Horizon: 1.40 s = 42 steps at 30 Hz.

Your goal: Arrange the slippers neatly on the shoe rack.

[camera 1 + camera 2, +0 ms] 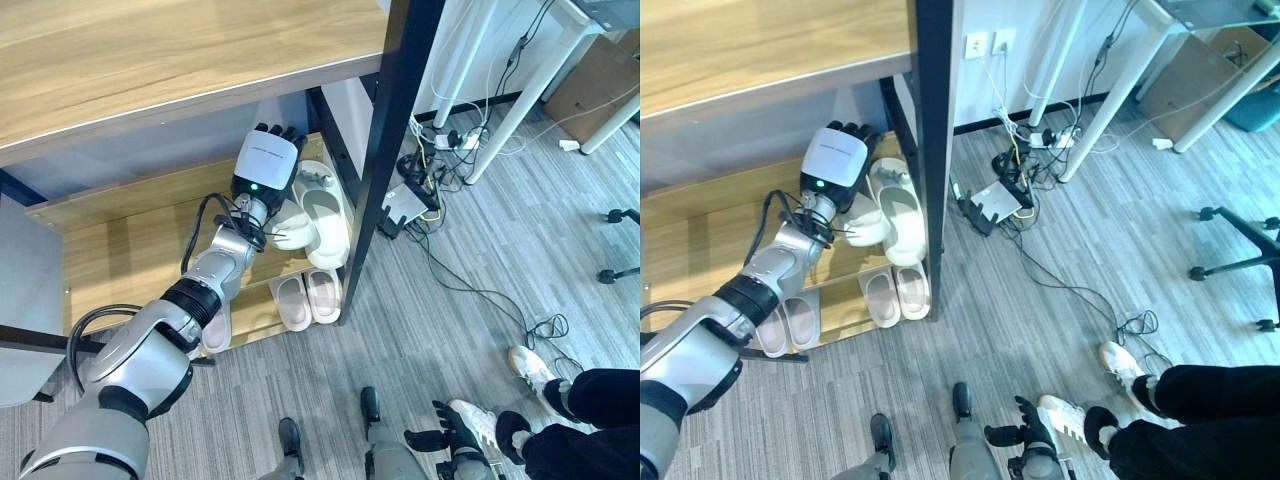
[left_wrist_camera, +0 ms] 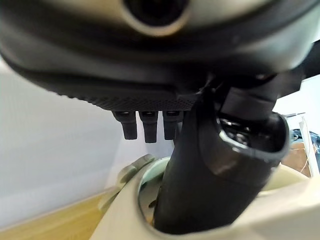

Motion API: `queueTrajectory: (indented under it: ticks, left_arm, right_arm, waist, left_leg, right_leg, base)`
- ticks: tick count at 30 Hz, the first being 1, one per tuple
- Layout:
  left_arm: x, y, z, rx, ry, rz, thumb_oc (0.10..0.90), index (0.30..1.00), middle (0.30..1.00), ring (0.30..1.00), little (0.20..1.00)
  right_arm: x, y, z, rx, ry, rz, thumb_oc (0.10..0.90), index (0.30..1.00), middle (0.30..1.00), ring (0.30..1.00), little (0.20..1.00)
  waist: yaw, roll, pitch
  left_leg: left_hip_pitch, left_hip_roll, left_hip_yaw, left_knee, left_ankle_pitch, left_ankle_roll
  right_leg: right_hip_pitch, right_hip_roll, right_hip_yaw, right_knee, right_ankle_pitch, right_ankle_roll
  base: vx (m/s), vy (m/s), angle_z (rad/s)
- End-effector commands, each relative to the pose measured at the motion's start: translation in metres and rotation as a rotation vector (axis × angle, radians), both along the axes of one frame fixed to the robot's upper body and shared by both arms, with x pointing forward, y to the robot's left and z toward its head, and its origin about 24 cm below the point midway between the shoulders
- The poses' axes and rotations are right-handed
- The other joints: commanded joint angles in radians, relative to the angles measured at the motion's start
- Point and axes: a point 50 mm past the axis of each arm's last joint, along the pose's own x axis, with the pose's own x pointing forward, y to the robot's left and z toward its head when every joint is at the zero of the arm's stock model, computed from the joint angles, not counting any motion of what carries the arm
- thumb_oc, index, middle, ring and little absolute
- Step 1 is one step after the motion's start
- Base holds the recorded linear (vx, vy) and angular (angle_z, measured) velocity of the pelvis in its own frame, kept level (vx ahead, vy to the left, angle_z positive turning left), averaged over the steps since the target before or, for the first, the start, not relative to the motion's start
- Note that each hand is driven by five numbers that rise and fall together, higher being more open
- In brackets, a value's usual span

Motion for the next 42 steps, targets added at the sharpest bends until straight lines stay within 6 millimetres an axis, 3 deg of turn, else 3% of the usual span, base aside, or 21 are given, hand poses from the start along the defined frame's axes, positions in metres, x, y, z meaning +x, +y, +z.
queueTrajectory:
  ticks: [1,5,21,33,42]
  left_arm:
    - [0.004,-0.022,0.085,-0.008,-0.246,-0.048,0.800,0.900,0.900,0.900,0.900]
    - [0.001,-0.035,0.087,-0.015,-0.236,-0.103,0.800,0.900,0.900,0.900,0.900]
    - [-0.006,-0.040,0.087,-0.042,-0.246,-0.154,0.800,0.900,0.900,0.900,0.900]
    - [-0.010,-0.037,0.089,0.005,-0.264,-0.152,0.800,0.900,0.900,0.900,0.900]
    - [-0.012,-0.032,0.078,-0.002,-0.238,-0.161,0.800,0.900,0.900,0.900,0.900]
  right_arm:
    - [0.007,-0.022,0.010,-0.039,-0.042,-0.044,0.800,0.900,0.900,0.900,0.900]
    - [0.007,-0.021,0.008,-0.026,-0.031,-0.051,0.800,0.900,0.900,0.900,0.900]
    - [-0.004,-0.016,0.001,0.019,0.020,-0.074,0.800,0.900,0.900,0.900,0.900]
    - [-0.005,-0.002,-0.004,0.093,0.039,-0.070,0.800,0.900,0.900,0.900,0.900]
    - [-0.006,0.008,-0.007,0.147,0.056,-0.062,0.800,0.900,0.900,0.900,0.900]
  waist:
    - [-0.002,0.022,0.015]
    - [0.002,0.026,0.022]
    - [0.014,0.038,0.012]
    - [0.029,0.037,0.007]
    - [0.036,0.033,0.000]
  left_leg:
    - [0.014,-0.026,0.033,0.003,-0.084,-0.012]
    - [0.010,-0.029,0.029,0.003,-0.082,-0.010]
    - [0.024,-0.038,0.022,0.003,-0.085,-0.008]
    - [0.023,-0.040,0.014,0.003,-0.083,-0.009]
    - [0.035,-0.040,0.012,0.003,-0.086,-0.010]
  right_leg:
    - [0.086,0.022,0.002,0.006,-0.150,0.084]
    - [0.083,0.020,0.000,0.006,-0.146,0.084]
    - [0.102,0.014,-0.009,0.007,-0.150,0.085]
    - [0.107,0.010,-0.022,0.006,-0.150,0.086]
    - [0.122,0.011,-0.024,0.006,-0.155,0.084]
  base:
    - [-0.02,0.004,0.07]
    - [-0.01,0.002,0.01]
    - [0.00,0.000,0.00]
    - [0.00,0.003,0.03]
    - [0.00,0.000,0.00]
